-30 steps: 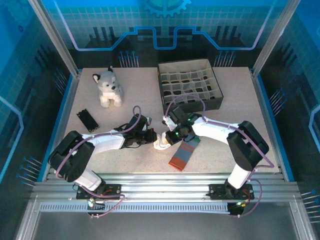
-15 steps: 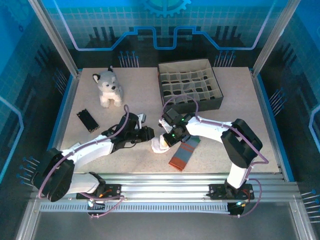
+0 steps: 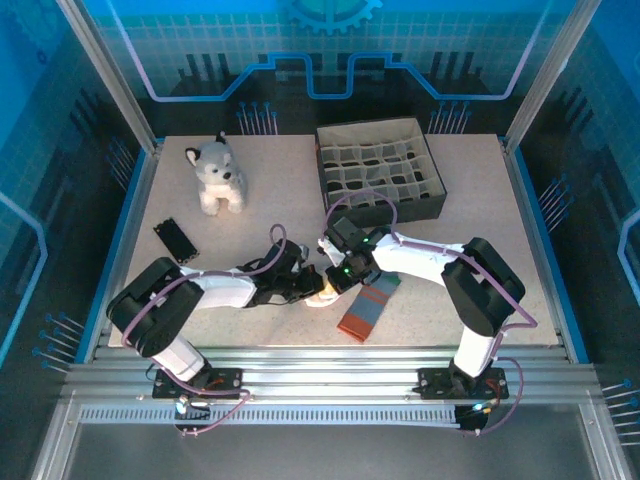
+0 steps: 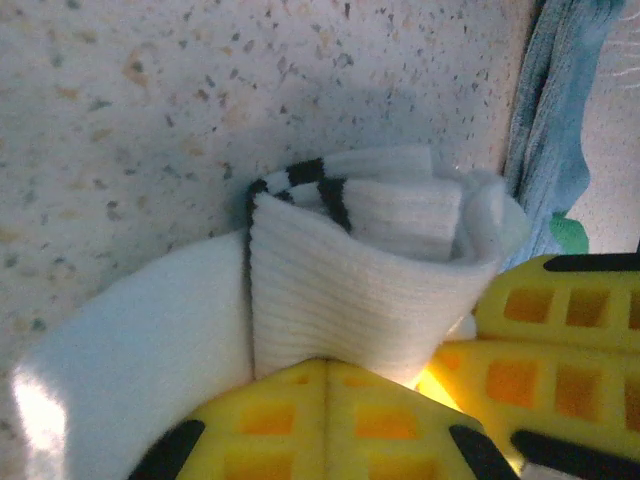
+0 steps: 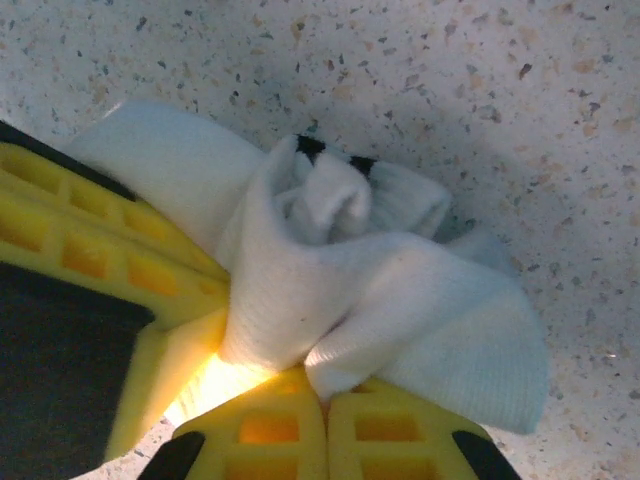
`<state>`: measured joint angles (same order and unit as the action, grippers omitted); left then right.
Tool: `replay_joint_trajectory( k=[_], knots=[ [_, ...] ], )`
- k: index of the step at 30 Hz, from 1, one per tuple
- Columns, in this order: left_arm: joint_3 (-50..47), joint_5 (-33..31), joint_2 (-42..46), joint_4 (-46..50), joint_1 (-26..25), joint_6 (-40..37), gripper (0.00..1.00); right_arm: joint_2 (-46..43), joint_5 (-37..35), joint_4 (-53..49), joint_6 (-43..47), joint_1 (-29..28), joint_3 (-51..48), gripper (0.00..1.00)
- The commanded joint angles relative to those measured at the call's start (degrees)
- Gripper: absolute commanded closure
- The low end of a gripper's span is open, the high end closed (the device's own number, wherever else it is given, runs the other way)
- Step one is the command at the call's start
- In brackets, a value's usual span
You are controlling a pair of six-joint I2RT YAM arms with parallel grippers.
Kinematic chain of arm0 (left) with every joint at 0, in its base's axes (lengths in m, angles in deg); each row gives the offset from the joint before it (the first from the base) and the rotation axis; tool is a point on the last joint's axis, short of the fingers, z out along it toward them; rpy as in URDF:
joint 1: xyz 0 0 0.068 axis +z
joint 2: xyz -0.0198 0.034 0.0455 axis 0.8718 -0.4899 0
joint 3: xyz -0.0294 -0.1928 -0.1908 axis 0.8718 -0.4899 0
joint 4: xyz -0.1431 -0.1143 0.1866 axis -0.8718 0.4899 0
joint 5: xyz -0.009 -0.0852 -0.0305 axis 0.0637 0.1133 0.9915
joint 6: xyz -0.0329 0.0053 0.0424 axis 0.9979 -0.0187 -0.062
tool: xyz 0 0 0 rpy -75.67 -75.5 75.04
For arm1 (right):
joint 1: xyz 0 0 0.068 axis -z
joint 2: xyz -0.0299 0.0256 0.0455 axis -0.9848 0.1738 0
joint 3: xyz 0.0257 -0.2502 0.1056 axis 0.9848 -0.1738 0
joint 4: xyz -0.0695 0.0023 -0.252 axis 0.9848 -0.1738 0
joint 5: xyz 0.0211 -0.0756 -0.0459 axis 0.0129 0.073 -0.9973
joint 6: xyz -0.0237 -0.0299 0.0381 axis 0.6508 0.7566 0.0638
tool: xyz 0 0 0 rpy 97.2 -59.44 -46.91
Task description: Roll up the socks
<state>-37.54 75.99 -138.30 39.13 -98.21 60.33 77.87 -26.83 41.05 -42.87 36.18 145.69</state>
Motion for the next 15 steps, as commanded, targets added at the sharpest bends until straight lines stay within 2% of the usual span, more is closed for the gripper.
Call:
replay_joint_trajectory(
  k=[1, 3, 7, 15],
  knots=[
    [1.75, -1.6, -1.91, 3.67, -0.94, 0.29, 0.97, -2.99, 4.07, 1.15, -2.9, 0.53, -1.8, 0.79],
    [1.75, -2.81, -2.15, 5.98, -1.48, -0.34, 0.97, -4.58, 6.24, 2.59, -4.82, 1.46, -2.45, 0.67],
    [2.24, -5.45, -2.27, 10.71, -2.16, -1.85, 0.98, -8.07, 10.7, 5.32, -9.38, 3.88, -3.92, 0.55],
    [2.9, -5.93, -3.8, 11.48, -2.57, -2.34, 0.98, -14.11, 14.23, 13.57, -27.09, 10.74, -14.16, 0.53]
  ],
)
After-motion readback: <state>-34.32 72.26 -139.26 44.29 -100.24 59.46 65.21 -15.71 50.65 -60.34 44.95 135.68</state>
